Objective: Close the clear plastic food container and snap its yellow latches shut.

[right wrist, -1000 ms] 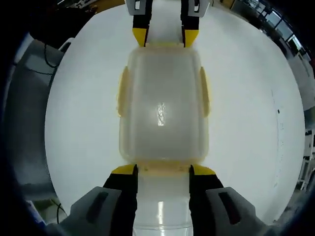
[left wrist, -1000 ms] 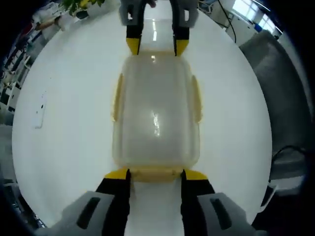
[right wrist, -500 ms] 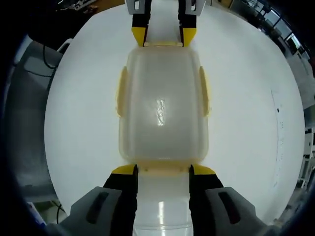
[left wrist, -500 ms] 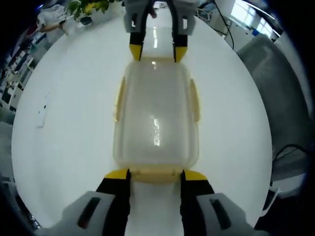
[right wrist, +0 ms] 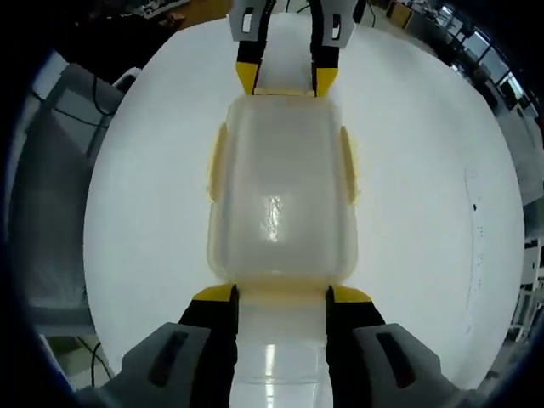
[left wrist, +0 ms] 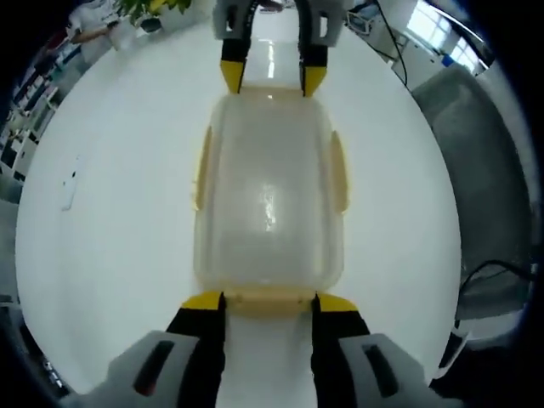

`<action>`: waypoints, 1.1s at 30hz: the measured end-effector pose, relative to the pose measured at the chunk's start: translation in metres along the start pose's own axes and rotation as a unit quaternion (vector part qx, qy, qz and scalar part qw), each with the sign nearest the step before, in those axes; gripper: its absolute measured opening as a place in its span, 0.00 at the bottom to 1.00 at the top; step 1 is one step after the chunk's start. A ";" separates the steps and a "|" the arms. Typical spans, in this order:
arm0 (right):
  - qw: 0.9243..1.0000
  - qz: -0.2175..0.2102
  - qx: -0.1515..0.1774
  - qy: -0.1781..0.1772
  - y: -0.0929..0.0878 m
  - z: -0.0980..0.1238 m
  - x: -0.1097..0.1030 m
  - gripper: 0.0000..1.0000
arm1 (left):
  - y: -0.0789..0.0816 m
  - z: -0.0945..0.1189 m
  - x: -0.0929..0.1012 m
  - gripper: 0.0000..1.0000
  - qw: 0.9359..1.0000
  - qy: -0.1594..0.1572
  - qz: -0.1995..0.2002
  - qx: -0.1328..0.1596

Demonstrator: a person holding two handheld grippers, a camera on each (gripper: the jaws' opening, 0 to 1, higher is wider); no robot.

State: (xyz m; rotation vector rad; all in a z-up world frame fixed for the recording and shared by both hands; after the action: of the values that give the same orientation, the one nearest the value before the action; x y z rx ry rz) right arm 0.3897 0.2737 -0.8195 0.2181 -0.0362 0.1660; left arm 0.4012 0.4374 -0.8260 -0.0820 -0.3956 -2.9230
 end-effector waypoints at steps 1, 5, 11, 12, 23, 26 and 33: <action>1.000 0.003 -0.002 -0.003 0.000 0.001 0.001 0.37 | 0.001 0.003 -0.001 0.34 1.000 0.002 -0.002 0.004; 1.000 0.007 0.018 -0.010 0.006 0.013 -0.002 0.37 | 0.001 0.016 0.004 0.34 1.000 0.003 0.011 -0.005; 0.999 0.022 0.033 -0.018 0.004 0.041 -0.004 0.37 | 0.013 0.036 0.013 0.34 1.000 0.005 0.028 -0.010; 0.999 0.022 0.035 -0.020 0.002 0.045 -0.005 0.37 | 0.018 0.040 0.015 0.34 1.000 0.008 0.028 -0.009; 0.998 0.037 0.039 -0.043 -0.034 0.089 -0.014 0.36 | 0.067 0.054 0.035 0.33 0.999 0.020 0.046 0.000; 0.998 0.038 0.033 -0.042 -0.048 0.092 -0.017 0.36 | 0.078 0.051 0.040 0.33 0.999 0.021 0.045 0.007; 0.998 0.039 0.033 -0.041 -0.070 0.092 -0.020 0.36 | 0.098 0.043 0.044 0.33 0.999 0.031 0.034 0.015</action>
State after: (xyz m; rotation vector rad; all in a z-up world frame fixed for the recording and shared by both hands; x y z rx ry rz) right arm 0.3803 0.1833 -0.7453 0.2899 -0.1218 0.2354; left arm 0.3785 0.3480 -0.7555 -0.0016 -0.4171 -2.8441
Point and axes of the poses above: the point that each gripper's makers call its tool centre point, and the gripper's own axes: z roughly backward along the fingers, x roughly to its right, y roughly out of its top, the point moved 1 cm from there along z, roughly backward along the fingers, and after that the axes turned 10 degrees about z, right-handed, at the moved point
